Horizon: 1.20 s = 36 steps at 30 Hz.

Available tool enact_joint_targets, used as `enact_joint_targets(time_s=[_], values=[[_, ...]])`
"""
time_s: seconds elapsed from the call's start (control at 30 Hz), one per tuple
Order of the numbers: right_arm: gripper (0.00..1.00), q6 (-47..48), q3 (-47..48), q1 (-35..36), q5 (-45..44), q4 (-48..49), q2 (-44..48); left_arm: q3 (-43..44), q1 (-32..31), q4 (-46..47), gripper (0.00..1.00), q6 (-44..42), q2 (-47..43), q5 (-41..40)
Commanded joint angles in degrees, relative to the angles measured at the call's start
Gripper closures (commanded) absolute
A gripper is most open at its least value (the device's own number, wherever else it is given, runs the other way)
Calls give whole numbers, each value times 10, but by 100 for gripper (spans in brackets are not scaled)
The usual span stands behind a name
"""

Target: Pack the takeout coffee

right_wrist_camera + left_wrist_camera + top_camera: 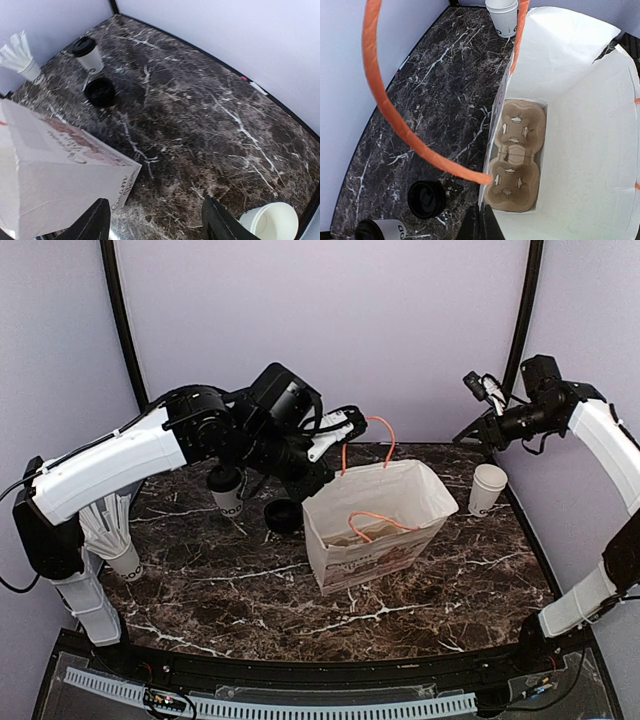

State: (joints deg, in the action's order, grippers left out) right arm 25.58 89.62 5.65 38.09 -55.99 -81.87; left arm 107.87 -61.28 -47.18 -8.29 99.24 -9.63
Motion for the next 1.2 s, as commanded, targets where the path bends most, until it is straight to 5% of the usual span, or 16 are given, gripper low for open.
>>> enact_joint_targets(time_s=[0.0,0.27,1.17], values=[[36,-72,-37,-38,-36,90,9,11,-16,52,100,-93,12,-74],[36,-88,-88,-41,-31,127,24,10,-63,79,100,-172,51,-162],[35,-81,-140,-41,26,141,42,-127,-194,76,100,7,-52,-30]])
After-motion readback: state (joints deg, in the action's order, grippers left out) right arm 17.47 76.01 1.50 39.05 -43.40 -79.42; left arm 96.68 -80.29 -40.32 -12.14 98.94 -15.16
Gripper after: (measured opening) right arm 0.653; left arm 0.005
